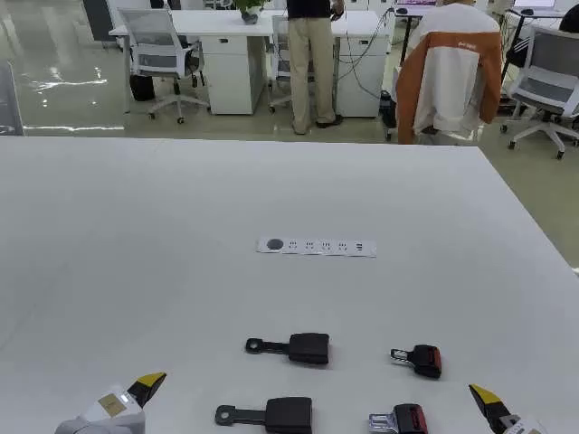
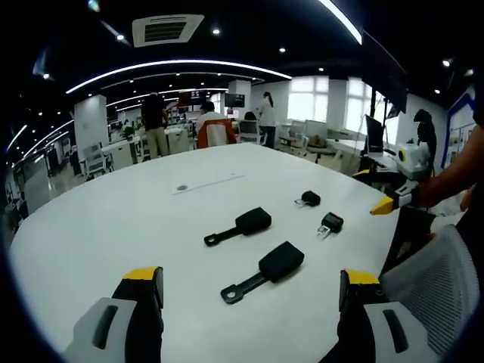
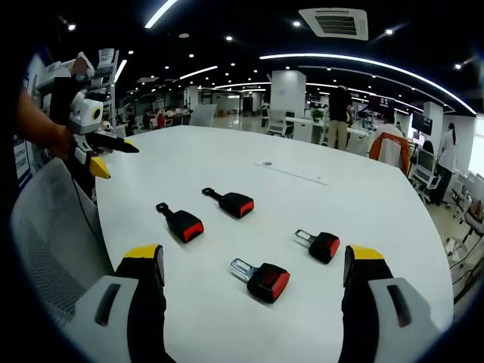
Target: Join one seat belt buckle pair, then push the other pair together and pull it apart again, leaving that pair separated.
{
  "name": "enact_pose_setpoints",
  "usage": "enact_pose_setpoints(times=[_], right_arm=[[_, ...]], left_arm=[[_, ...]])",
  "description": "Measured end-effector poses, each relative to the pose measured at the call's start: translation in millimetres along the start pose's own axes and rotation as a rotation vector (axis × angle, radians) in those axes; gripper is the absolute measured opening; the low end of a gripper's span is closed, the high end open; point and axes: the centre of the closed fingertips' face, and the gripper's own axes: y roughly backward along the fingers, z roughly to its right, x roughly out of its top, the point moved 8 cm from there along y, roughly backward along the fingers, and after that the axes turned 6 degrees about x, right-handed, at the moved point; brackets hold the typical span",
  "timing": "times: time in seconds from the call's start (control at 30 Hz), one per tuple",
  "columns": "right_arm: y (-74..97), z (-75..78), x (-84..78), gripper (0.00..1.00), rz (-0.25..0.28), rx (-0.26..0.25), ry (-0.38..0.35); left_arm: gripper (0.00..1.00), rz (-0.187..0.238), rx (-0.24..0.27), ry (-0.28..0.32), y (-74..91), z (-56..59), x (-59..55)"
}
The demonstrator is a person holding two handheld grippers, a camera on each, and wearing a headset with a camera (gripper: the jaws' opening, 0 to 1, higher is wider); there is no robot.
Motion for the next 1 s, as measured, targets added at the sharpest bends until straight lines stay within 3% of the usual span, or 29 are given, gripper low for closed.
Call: enact_pose_setpoints(times=[1.0], right_arm=[[5.9,2.1,1.4,0.98,0.016,-0.019,-0.005]], left_arm=[[0.95,0.011,-0.001,-0.006,2.3,2.0,4.4]])
